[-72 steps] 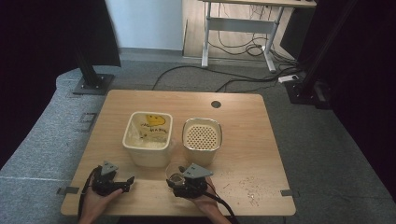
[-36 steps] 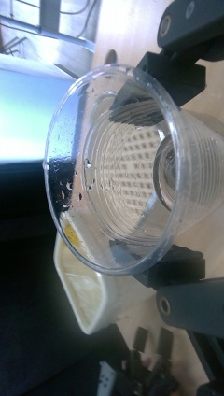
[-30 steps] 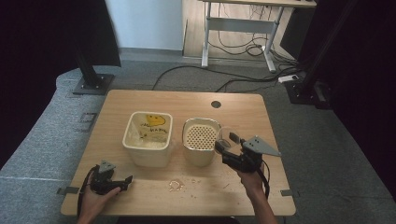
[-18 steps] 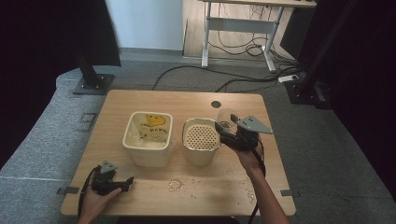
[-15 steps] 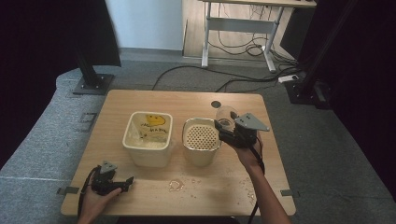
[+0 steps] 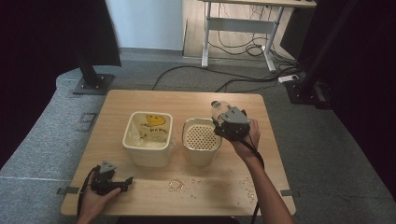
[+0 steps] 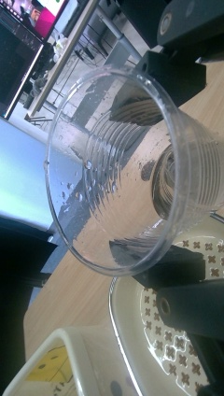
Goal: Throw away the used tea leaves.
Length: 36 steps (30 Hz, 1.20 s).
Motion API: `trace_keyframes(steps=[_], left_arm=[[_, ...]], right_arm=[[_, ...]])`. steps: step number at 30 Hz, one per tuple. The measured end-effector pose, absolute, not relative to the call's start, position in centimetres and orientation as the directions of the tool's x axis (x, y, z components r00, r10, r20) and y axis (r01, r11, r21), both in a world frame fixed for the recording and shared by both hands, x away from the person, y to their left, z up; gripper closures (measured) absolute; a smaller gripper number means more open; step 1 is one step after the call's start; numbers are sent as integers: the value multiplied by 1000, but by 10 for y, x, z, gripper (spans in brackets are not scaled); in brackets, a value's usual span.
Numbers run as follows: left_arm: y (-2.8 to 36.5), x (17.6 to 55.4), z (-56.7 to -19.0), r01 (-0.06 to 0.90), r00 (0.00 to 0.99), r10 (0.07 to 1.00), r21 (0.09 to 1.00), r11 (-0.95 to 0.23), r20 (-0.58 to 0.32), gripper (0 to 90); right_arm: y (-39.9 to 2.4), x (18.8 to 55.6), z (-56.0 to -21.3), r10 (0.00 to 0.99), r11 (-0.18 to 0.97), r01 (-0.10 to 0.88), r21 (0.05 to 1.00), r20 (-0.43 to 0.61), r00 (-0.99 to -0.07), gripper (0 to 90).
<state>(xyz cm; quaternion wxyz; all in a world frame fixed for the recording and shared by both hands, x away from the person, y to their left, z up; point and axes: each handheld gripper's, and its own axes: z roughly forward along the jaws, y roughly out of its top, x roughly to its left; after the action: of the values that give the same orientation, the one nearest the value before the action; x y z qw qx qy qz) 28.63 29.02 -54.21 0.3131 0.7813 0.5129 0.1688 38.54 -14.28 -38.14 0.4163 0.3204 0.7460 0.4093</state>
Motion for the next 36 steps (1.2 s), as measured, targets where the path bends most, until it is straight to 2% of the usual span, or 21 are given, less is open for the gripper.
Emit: trace_keyframes(steps=[9, 15, 20, 26, 29, 32, 36], left_arm=[[292, 287, -542, 697, 409, 910, 665, -267, -64, 106], [292, 287, -542, 697, 412, 909, 665, -269, -65, 107], [292, 287, -541, 698, 412, 909, 664, -269, -65, 107], [292, 287, -541, 699, 412, 909, 663, -269, -66, 106], [292, 286, -541, 699, 412, 909, 662, -270, -64, 106], [292, 286, -541, 699, 413, 908, 662, -271, -65, 107], [292, 287, -541, 700, 413, 909, 661, -271, -65, 107]], right_arm=[[-134, 387, -377, 781, 526, 102, 844, -432, -451, 324], [-118, 387, -378, 674, 679, 43, 733, -598, -435, 329], [-104, 385, -384, 535, 811, 1, 585, -740, -407, 332], [-92, 385, -393, 423, 880, -42, 473, -821, -383, 335], [-88, 387, -398, 301, 937, -70, 343, -891, -341, 339], [-85, 389, -404, 143, 981, -89, 174, -949, -280, 341], [-80, 390, -410, 16, 992, -114, 44, -971, -239, 348]])
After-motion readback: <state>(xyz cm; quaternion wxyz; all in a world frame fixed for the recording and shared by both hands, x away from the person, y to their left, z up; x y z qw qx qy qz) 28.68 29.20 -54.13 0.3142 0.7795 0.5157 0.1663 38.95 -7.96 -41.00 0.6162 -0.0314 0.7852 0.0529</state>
